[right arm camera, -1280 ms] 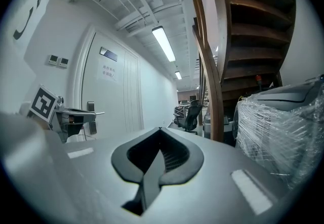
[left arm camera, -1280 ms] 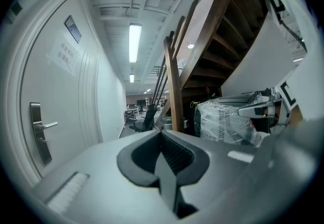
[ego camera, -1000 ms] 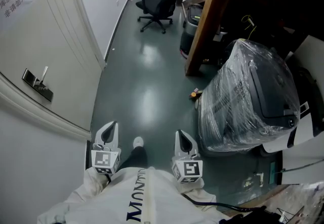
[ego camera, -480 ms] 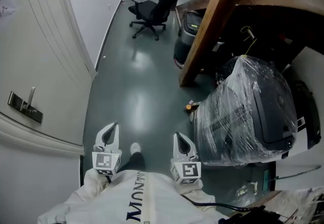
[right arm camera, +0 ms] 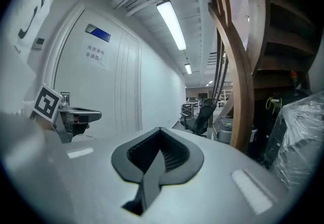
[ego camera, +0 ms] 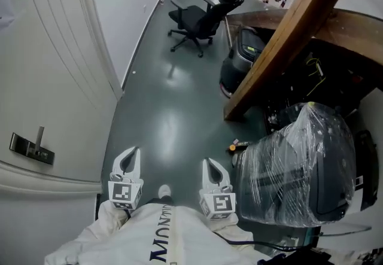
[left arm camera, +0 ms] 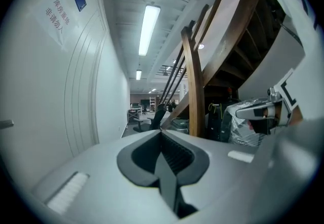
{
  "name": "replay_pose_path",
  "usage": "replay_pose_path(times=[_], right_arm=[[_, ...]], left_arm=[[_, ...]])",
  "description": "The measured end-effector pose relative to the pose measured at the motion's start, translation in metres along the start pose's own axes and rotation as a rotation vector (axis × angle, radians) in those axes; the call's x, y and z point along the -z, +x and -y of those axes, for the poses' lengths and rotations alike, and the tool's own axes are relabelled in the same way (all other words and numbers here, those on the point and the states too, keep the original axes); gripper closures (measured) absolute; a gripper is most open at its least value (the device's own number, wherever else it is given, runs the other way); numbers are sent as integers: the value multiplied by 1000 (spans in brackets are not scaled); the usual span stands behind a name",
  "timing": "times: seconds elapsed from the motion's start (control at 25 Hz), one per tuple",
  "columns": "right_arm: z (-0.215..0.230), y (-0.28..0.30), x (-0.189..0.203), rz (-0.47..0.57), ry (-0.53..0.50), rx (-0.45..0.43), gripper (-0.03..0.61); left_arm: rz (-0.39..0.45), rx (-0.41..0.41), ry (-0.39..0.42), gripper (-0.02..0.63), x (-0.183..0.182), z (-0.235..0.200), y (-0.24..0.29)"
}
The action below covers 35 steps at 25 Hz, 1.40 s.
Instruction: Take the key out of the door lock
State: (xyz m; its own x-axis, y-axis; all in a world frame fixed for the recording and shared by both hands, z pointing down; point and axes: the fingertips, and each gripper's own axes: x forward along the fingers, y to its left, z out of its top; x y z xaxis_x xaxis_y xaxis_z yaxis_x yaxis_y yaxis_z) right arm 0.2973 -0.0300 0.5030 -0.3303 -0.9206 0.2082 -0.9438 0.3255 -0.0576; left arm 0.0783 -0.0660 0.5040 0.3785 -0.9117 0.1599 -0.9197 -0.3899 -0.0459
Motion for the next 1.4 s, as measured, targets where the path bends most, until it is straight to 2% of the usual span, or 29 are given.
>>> replay_pose_path(times=[0.36, 0.6, 0.8, 1.08, 1.2, 1.4], right_arm=[[-21, 95, -25, 14, -23, -86, 578], [-57, 142, -37, 1, -53, -255, 578], [-101, 194, -47, -13, -96, -445, 578], [-199, 258, -60, -19, -173, -822, 578], [-233, 271, -63, -15, -194, -952, 578], [-276, 278, -59, -26, -210, -1155, 578]], left_arm=[[-6, -92, -4, 614, -2, -66, 33], [-23, -237, -25, 614, 5, -102, 19], [-40, -413, -57, 614, 7, -143, -2], [-63, -780, -107, 614, 10, -202, -58], [-63, -925, -115, 614, 10, -212, -79], [-80, -1117, -126, 614, 9, -208, -110]])
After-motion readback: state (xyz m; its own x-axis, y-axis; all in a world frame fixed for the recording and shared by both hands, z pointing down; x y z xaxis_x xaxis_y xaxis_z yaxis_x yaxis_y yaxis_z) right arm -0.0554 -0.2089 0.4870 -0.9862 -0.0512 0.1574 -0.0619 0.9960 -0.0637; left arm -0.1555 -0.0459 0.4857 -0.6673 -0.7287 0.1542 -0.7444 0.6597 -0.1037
